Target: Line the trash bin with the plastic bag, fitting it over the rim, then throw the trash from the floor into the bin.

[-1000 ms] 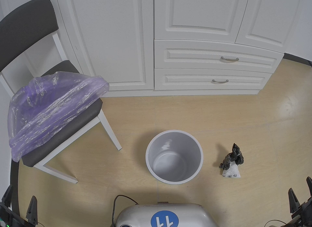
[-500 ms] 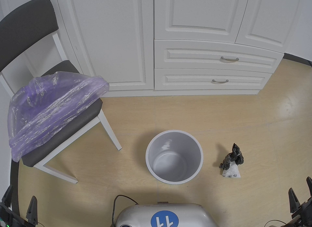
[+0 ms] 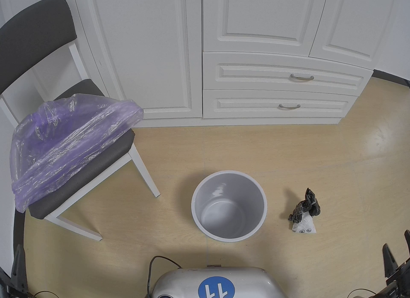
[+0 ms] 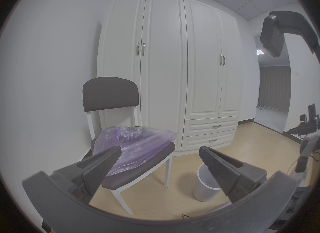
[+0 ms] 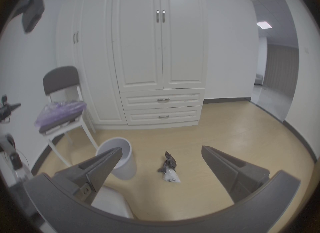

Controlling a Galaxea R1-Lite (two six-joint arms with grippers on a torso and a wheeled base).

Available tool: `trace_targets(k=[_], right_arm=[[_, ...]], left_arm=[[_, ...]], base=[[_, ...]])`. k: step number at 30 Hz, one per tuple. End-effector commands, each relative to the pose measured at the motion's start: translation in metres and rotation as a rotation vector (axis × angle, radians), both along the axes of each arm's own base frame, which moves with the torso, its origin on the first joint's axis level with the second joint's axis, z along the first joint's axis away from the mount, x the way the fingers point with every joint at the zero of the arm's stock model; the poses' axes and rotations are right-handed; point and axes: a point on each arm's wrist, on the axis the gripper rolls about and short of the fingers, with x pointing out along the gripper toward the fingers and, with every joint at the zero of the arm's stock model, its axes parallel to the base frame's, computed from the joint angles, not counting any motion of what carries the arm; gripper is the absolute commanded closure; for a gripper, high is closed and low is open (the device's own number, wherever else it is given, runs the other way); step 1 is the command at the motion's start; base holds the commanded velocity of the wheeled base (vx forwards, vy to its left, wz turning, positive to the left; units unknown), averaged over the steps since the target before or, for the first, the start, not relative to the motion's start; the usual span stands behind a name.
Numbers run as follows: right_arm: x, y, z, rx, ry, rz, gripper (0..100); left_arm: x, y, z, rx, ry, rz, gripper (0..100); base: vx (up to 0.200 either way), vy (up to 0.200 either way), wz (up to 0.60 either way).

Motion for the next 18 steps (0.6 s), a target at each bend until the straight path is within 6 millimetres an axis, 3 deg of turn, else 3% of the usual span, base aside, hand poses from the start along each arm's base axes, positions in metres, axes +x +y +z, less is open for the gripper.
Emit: trace_targets(k=[1,5,8,10,11,18], right_arm=[[-0.017,0.001,0.06,0.145,-0.18,0.003,0],[-0.013,0.001,0.081,0.083,-0.15,-0.015,0],[0.012,0.0,0.091,0.063,-0.022,-0.018,0],[0.018,0.0,0.093,0.063,0.007,-0.021,0],[0.034,0.0,0.102,0.069,0.072,-0.023,0],[0.077,-0.001,0.122,0.068,0.117,-0.012,0]], left_arm=[[0.002,0.0,0.004,-0.008,0.046,-0.008,0],[0.005,0.0,0.01,0.013,0.07,-0.002,0],[0.018,0.0,0.027,0.046,0.137,0.019,0],[0.029,0.001,0.038,0.042,0.187,0.06,0],[0.035,0.001,0.044,0.041,0.214,0.084,0],[0.077,0.003,0.066,0.049,0.368,0.143,0]], base=[[0.0,0.0,0.0],[0.0,0.0,0.0],[0.0,0.0,0.0],[0.0,0.0,0.0],[0.0,0.0,0.0],[0.0,0.0,0.0]])
